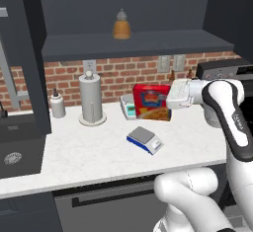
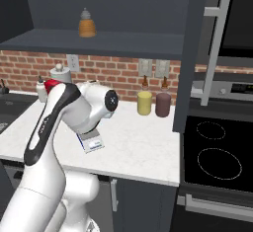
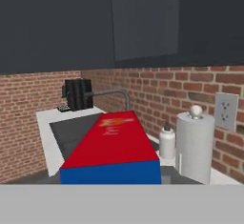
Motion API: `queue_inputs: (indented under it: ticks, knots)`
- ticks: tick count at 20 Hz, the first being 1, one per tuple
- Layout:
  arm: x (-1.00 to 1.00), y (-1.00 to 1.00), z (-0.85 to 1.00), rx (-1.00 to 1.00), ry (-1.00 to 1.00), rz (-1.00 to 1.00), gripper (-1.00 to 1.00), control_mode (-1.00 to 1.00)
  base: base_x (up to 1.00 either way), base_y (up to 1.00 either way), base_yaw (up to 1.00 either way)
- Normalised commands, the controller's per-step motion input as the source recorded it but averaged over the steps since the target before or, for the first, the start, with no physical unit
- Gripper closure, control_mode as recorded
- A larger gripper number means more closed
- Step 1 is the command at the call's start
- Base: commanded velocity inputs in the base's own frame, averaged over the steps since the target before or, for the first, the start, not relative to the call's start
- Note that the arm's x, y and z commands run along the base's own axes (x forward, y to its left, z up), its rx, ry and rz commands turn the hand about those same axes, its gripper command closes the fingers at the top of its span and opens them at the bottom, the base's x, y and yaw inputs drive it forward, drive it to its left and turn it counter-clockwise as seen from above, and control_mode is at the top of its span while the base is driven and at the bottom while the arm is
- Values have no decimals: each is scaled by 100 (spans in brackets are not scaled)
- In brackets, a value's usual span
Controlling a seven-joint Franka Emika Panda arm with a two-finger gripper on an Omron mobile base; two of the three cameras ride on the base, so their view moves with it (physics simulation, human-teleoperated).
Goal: Pick the boxed food and place it on the digital scale for weighing, and close the cabinet.
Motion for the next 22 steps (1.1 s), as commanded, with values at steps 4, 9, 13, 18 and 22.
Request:
queue_inputs:
  ticks: [4, 9, 13, 18, 22]
  knots:
    - [8, -76, -73, 0, 1, 25, 100, -100, 0, 0, 0]
    - [48, -12, -63, 5, -2, 21, 100, -100, 0, 0, 0]
    - [96, 0, -58, 13, -3, 18, 100, -100, 0, 0, 0]
    - [98, -25, -26, 7, 0, 17, 100, -100, 0, 0, 0]
    - [51, -25, -2, 0, 0, 10, 100, -100, 0, 0, 0]
